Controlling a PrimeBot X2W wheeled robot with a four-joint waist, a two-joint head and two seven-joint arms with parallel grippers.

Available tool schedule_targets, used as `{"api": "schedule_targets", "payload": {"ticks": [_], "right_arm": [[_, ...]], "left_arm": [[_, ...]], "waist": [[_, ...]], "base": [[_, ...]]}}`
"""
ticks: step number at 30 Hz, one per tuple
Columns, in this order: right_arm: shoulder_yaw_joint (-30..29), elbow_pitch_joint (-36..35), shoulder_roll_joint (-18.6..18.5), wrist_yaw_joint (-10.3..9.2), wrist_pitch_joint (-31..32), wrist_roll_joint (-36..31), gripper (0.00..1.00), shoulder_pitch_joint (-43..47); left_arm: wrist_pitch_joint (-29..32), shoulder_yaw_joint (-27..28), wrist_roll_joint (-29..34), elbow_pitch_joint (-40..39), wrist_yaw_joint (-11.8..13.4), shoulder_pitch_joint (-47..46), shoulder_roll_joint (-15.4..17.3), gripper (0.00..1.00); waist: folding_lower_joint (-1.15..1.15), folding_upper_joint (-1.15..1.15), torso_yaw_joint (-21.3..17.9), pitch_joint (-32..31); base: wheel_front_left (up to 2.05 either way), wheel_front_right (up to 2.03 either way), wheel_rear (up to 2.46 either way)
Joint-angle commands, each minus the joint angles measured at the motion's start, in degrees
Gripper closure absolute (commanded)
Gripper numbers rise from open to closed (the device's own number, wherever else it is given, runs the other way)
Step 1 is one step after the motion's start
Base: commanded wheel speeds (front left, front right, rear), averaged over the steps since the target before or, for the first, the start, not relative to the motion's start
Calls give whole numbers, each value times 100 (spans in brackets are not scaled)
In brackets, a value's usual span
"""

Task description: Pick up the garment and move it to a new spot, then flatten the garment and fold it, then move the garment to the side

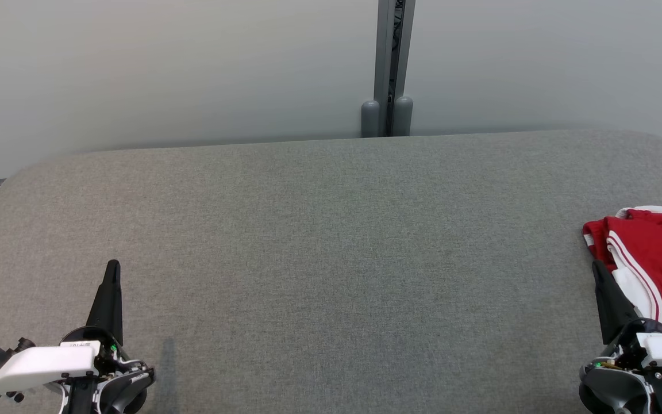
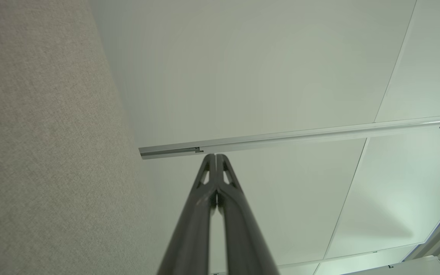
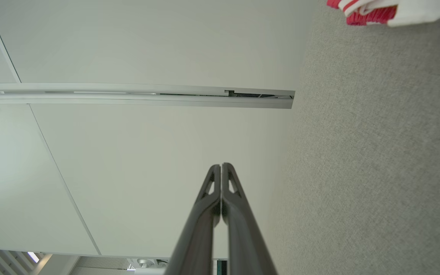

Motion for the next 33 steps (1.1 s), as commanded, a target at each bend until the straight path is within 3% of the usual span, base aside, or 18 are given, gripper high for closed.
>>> {"api": "schedule_targets", "payload": {"ticks": [1, 33], "right_arm": [[-4, -18, -52, 2, 18, 15, 100, -51], [-4, -18, -52, 2, 18, 15, 100, -51]], "left_arm": [[18, 22, -8, -19, -23, -87, 31, 100], [18, 22, -8, -18, -23, -87, 31, 100]], "waist": [[0, 0, 0, 0], [0, 0, 0, 0]], "base": [[0, 0, 0], [0, 0, 0]]}}
